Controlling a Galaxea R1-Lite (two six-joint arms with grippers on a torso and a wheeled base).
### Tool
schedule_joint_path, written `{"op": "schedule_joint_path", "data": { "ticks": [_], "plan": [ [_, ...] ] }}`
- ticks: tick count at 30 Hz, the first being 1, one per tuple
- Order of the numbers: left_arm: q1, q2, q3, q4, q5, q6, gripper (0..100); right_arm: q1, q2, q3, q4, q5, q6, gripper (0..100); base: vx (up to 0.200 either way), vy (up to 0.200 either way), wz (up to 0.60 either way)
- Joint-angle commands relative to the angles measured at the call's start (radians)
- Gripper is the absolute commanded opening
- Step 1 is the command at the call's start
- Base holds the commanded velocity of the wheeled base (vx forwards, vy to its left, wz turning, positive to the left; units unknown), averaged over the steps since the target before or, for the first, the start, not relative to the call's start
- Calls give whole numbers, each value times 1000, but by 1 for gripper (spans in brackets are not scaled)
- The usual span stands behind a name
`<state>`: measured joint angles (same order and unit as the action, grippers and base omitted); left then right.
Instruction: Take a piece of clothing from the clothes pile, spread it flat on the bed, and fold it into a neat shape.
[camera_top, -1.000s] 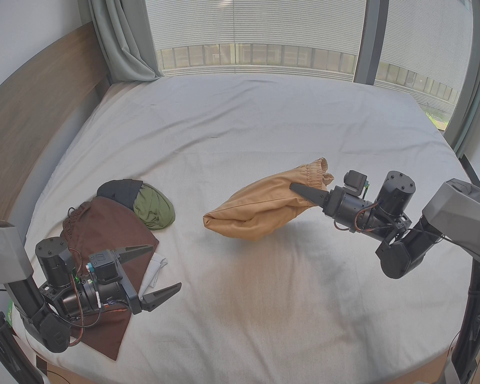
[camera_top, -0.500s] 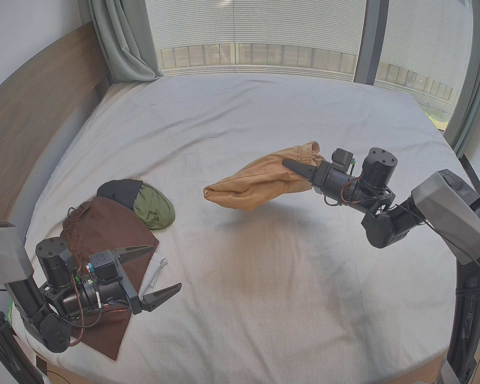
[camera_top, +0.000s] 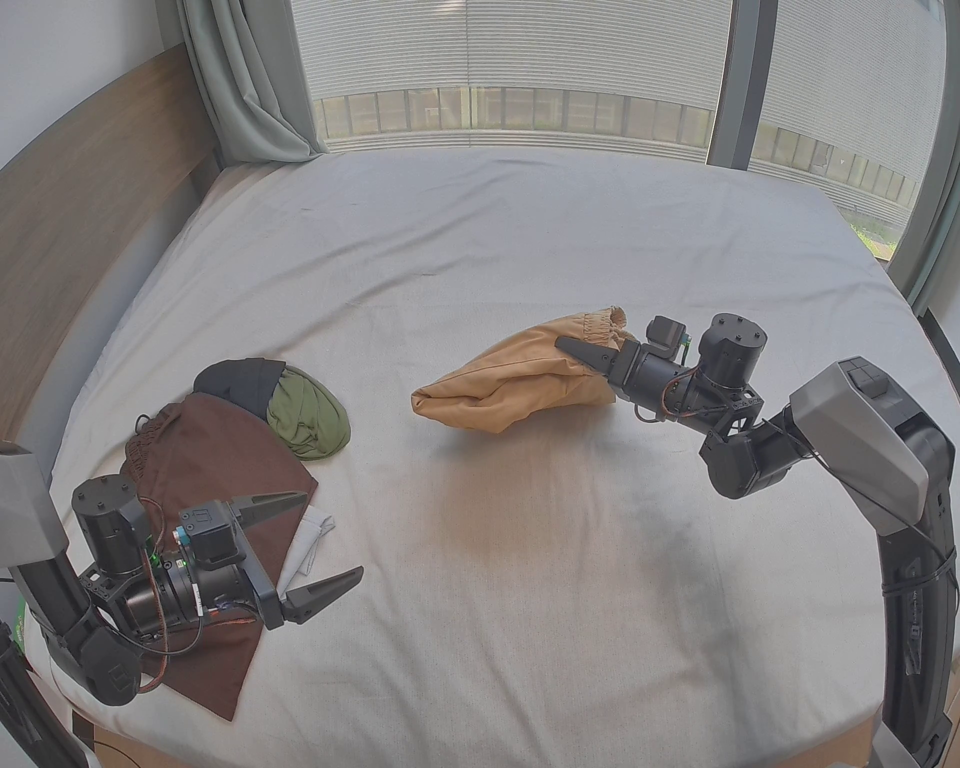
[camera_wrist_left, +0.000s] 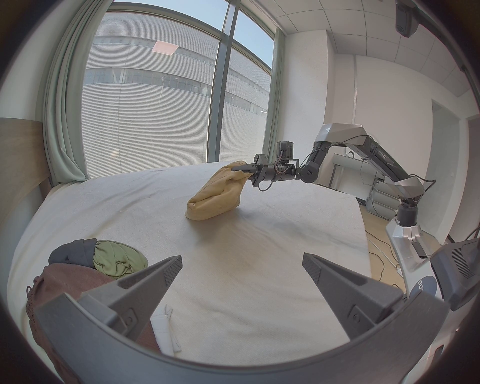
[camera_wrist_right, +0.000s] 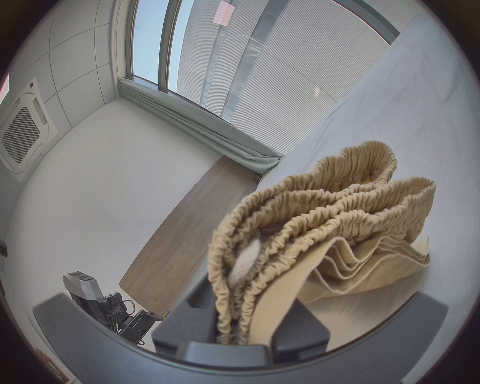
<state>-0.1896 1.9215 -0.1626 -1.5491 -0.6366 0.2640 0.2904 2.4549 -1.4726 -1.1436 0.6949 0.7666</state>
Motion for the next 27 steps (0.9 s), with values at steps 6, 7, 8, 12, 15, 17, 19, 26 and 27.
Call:
{"op": "schedule_joint_path", "data": {
  "ticks": [6,7,8,12,15,17,19,26,27],
  "plan": [
    [-5,5,1,0,0,-2,100,-14,13,-140,44,-2,0,0,0,0,0],
    [-5,7,-3,0,0,-2,100,-16,16,-166,53,-5,0,0,0,0,0],
    [-5,7,-6,0,0,-3,100,-17,18,-192,61,-6,0,0,0,0,0],
    [-2,5,-6,0,0,-3,100,-25,45,-264,88,-8,0,0,0,0,0],
    [-5,5,-8,-2,0,-11,100,-22,76,-267,88,-8,0,0,0,0,0],
    [-5,5,-6,-2,0,-11,100,-19,105,-264,85,-8,-1,0,0,0,0],
    [-2,5,-5,-2,0,-11,100,-20,145,-262,81,-8,-1,0,0,0,0],
    [2,2,-12,-2,0,-14,100,-30,185,-111,74,-8,-50,0,0,0,0],
    [2,1,-11,-2,0,-14,100,-30,185,-98,74,-8,-53,0,0,0,0]
  ]
}}
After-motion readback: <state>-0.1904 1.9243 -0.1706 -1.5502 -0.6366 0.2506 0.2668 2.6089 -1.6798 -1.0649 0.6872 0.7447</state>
